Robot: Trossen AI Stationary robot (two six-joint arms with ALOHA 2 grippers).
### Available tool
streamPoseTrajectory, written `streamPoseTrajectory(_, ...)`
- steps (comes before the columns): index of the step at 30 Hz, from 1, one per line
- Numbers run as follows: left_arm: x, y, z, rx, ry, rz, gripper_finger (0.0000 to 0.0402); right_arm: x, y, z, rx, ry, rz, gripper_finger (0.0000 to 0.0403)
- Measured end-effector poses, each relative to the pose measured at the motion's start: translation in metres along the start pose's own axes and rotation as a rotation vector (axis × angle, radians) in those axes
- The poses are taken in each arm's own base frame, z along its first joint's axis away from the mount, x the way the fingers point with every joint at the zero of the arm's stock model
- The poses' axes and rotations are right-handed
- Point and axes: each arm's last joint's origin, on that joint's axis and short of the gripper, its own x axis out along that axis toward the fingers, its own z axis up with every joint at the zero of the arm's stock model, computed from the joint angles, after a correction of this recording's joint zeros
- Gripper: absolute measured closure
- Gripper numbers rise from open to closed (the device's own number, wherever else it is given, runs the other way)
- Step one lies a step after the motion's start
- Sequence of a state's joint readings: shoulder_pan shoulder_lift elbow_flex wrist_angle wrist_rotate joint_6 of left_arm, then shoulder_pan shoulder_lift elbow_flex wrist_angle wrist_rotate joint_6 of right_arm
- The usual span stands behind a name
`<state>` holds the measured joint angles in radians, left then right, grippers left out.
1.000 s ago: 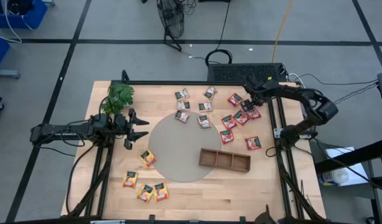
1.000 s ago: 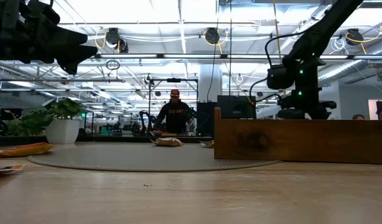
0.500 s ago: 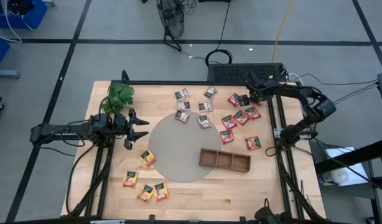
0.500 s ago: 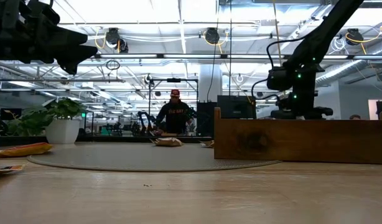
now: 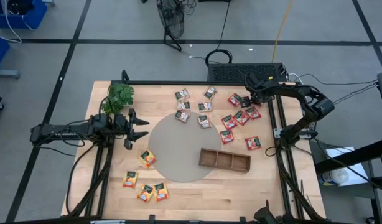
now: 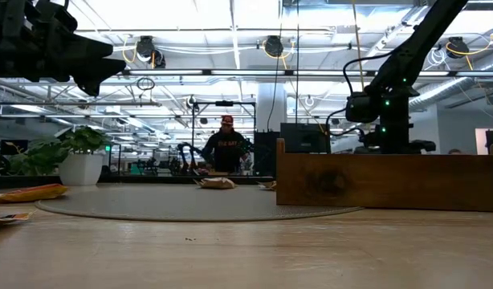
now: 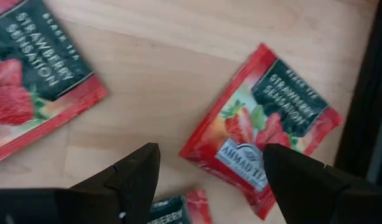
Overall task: Pick & Place Tea
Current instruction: Put the red tea bag into the left section of the wooden organizer
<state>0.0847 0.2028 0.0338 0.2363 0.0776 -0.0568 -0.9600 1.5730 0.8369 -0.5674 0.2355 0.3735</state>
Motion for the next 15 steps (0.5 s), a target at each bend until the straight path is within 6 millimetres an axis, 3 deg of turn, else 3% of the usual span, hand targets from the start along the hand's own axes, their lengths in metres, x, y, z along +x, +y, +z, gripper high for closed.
streamPoseTrajectory(6, 0.0, 0.0, 0.0, 0.0, 0.0, 0.0, 0.0188, 0.0, 0.0, -0.0001, 0.0, 0.001, 0.0, 0.0188)
streamPoseTrajectory(15, 0.0, 0.0, 0.0, 0.0, 0.0, 0.0, 0.0188, 0.0, 0.0, 0.0, 0.0, -0.001, 0.0, 0.0296)
